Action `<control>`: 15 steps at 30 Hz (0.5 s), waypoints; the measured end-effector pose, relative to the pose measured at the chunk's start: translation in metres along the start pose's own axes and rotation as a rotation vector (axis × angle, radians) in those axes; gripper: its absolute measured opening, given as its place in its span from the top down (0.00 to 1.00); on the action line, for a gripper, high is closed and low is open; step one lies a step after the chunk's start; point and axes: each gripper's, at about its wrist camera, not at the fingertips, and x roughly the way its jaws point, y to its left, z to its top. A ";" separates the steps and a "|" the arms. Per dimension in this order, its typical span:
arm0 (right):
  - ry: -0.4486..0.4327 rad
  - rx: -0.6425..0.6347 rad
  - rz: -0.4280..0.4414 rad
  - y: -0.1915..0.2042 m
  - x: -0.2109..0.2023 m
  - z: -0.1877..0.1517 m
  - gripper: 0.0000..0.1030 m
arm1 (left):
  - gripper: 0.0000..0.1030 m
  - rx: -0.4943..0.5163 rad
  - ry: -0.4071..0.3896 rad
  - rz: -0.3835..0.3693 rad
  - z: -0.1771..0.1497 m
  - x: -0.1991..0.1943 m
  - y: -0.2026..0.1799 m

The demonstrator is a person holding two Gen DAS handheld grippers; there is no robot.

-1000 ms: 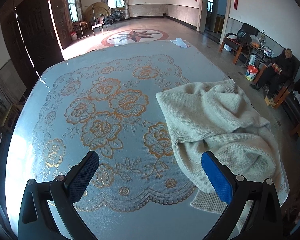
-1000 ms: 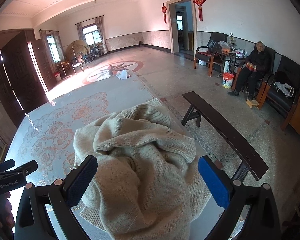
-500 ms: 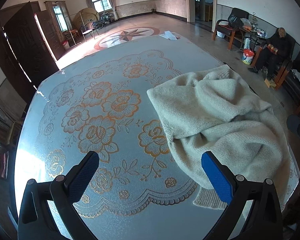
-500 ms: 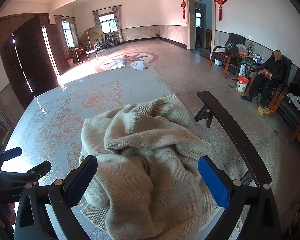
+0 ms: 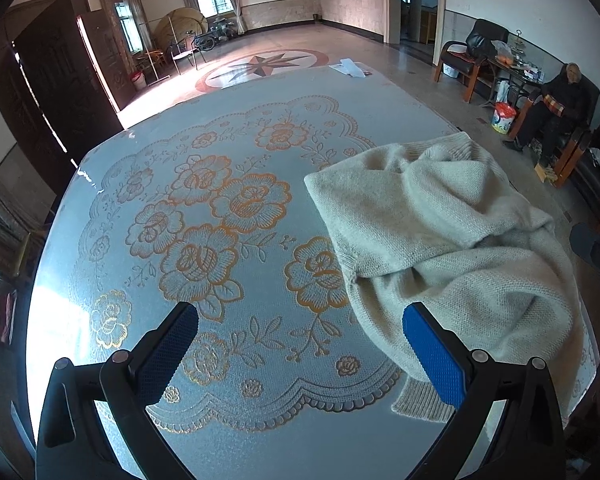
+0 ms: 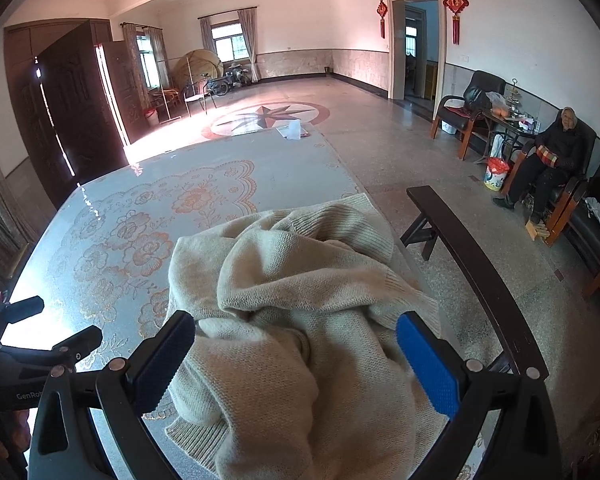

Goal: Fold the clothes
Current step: 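Move the right gripper over the crumpled cream sweater and approach it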

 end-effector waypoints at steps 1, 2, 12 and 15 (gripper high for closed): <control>0.004 -0.007 -0.005 0.000 0.001 0.002 0.00 | 0.00 -0.001 0.003 0.001 0.000 0.001 0.000; 0.011 -0.013 -0.009 0.000 0.002 0.003 0.00 | 0.00 -0.003 0.003 0.001 0.000 0.001 0.001; 0.030 -0.040 -0.017 0.005 0.008 0.008 0.00 | 0.00 -0.019 0.011 -0.001 0.002 0.004 0.005; 0.045 -0.054 -0.024 0.006 0.010 0.008 0.00 | 0.00 -0.021 0.024 0.000 0.001 0.006 0.006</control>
